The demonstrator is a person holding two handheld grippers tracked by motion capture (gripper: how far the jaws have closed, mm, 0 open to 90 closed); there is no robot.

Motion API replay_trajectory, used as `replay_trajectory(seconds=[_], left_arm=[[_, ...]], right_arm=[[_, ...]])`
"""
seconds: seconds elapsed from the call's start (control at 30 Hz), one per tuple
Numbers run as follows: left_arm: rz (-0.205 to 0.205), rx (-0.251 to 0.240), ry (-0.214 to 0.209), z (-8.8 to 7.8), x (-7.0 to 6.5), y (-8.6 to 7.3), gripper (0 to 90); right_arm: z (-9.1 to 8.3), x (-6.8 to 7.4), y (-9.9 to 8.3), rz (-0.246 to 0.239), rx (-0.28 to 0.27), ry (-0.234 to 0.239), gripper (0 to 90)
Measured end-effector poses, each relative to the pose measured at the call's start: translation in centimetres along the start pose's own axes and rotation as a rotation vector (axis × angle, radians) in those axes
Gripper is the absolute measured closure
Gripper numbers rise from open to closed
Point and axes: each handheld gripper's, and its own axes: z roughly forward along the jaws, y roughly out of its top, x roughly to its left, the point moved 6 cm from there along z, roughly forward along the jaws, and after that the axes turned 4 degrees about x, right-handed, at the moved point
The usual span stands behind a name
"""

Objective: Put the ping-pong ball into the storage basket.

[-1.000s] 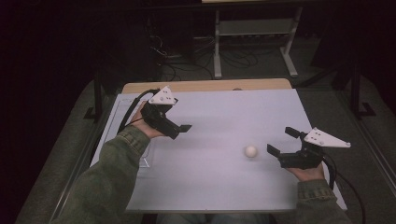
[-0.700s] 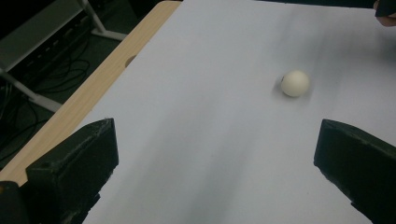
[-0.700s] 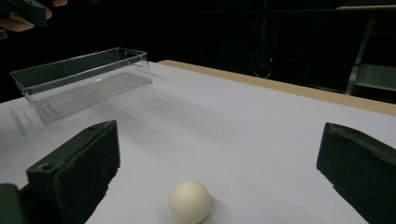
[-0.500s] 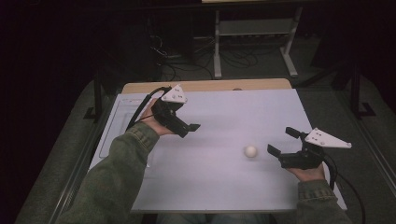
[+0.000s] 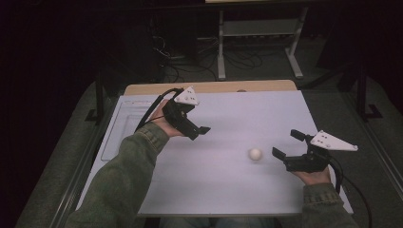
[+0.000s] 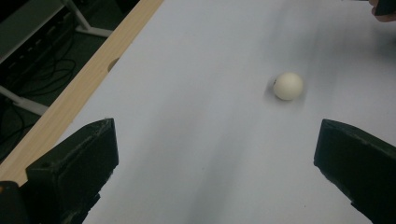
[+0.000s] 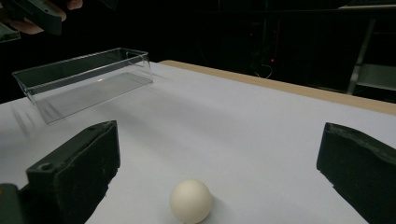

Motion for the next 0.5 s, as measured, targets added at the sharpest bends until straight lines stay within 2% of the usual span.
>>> replay_trajectory(seconds=[0.5], left_arm=[[0.024,0.023,-0.019,1.09,-0.27,0.84,0.0]], right_arm=[[0.02,0.02,-0.05,-0.001,0.001,0.002,0.0]])
